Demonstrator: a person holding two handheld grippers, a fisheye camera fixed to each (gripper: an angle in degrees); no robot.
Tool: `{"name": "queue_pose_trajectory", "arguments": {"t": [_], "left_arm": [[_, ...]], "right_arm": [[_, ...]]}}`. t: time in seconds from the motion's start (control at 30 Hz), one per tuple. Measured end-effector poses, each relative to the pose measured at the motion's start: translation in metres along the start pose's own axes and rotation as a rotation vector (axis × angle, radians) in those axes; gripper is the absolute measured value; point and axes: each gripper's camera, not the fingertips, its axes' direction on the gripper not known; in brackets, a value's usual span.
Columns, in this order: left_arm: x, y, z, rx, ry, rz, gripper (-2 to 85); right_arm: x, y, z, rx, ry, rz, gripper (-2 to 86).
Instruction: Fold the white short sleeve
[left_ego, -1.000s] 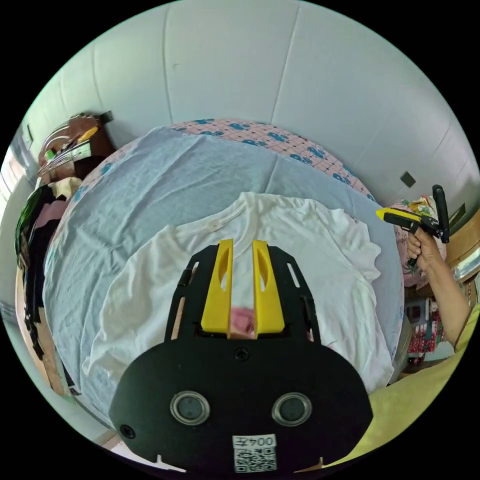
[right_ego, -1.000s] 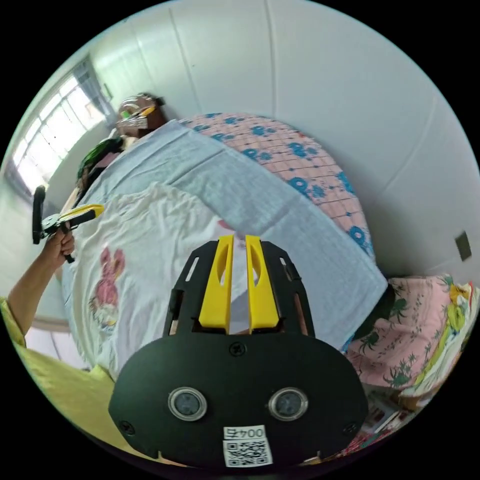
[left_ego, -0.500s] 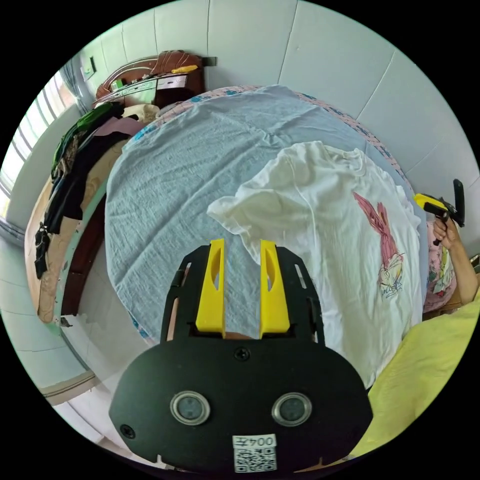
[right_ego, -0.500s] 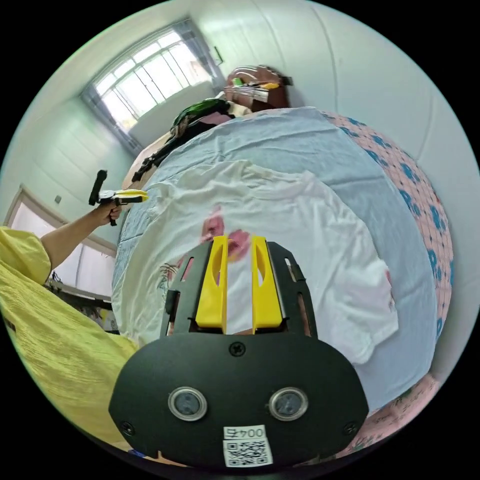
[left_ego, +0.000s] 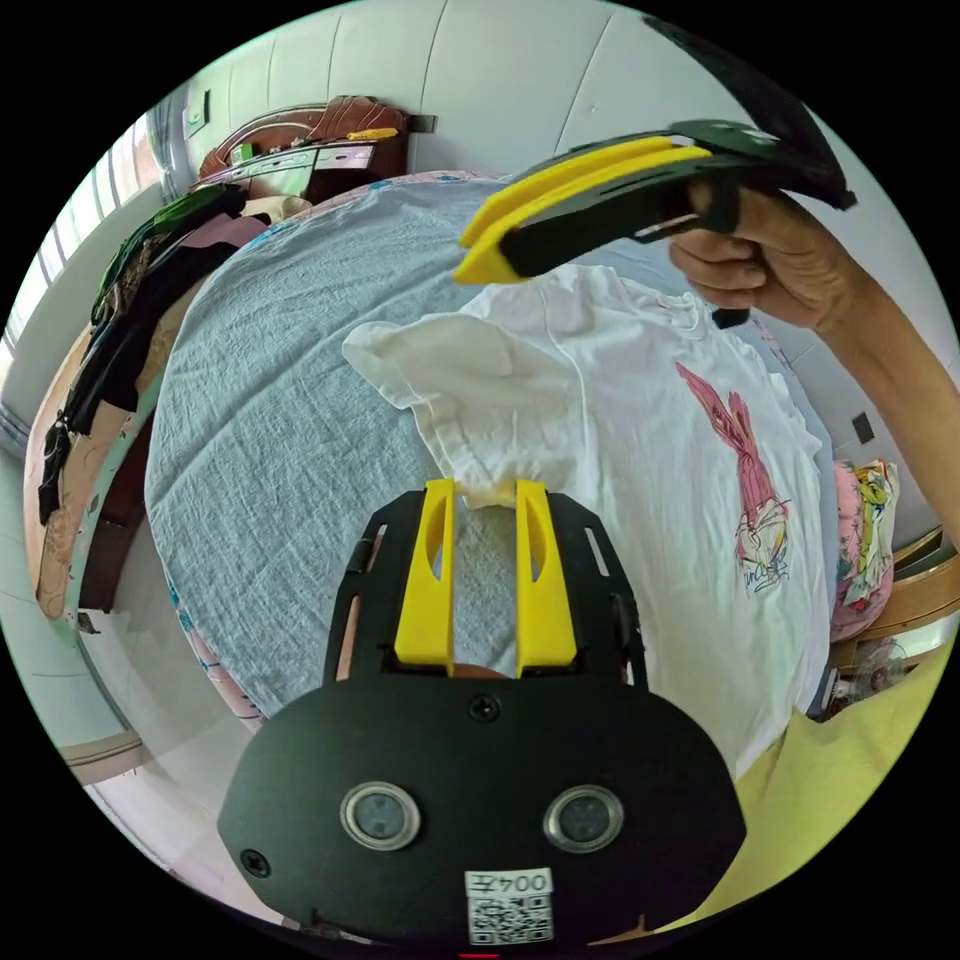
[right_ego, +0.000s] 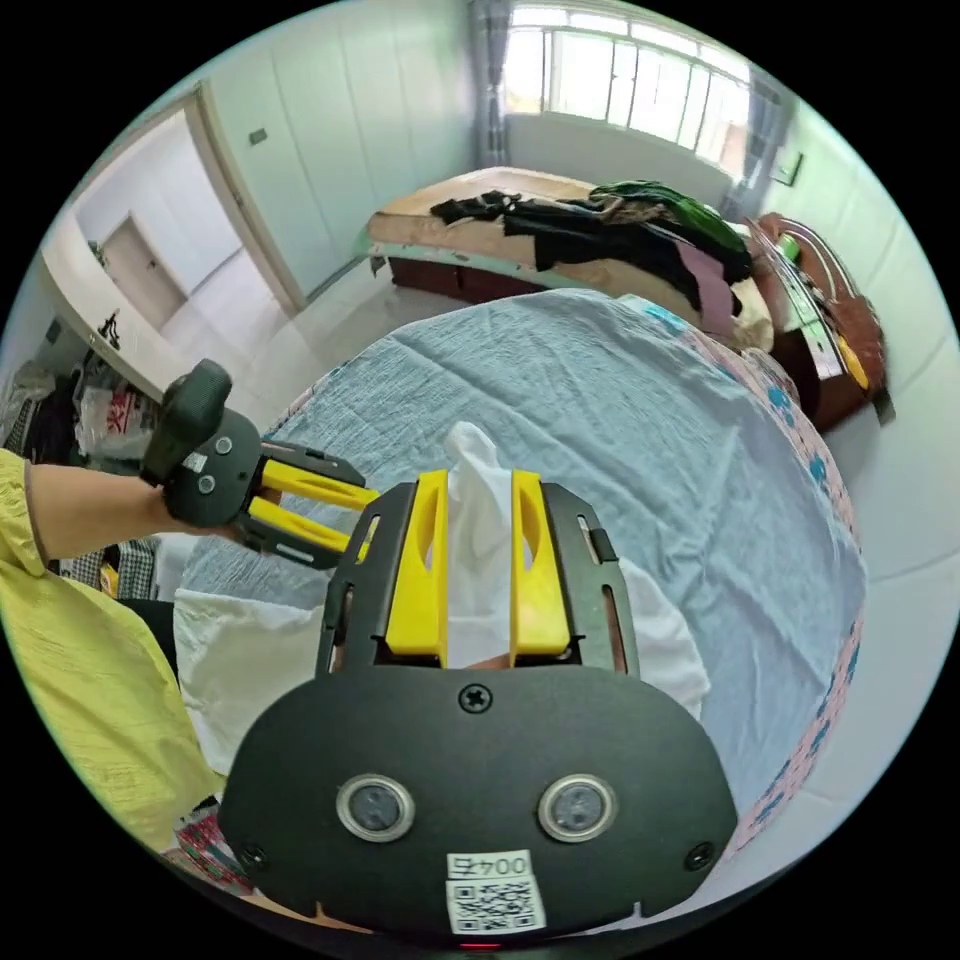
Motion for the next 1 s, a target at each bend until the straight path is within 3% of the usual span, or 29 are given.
{"name": "queue_pose_trajectory", "arguments": {"t": [0.17,0.3,0.4,0.6,0.7,0.87,1.0], "left_arm": [[-0.021,0.018,-0.008,0.016,0.024,-0.014,5.7],[-0.03,0.034,-0.039,0.084,0.051,-0.002,3.6],[-0.033,0.052,-0.059,0.131,0.024,-0.007,3.2],[-0.05,0.071,-0.046,0.059,0.016,-0.047,3.8],[-0.055,0.076,-0.047,0.029,-0.011,-0.041,5.3],[-0.069,0.085,-0.068,0.015,-0.088,-0.112,6.7],[-0.073,0.086,-0.114,0.154,-0.165,-0.17,6.8]], "right_arm": [[-0.009,-0.045,0.053,-0.209,0.097,-0.085,5.8],[0.017,-0.041,0.038,-0.077,0.036,0.039,0.8],[0.053,-0.032,0.032,0.026,-0.068,0.213,0.8],[0.059,-0.034,0.101,-0.104,-0.126,0.321,7.7],[0.057,-0.028,0.092,-0.045,-0.115,0.324,9.9],[0.062,0.017,0.025,0.23,-0.035,0.286,9.9],[0.089,0.106,-0.03,0.386,-0.033,0.413,9.0]]}}
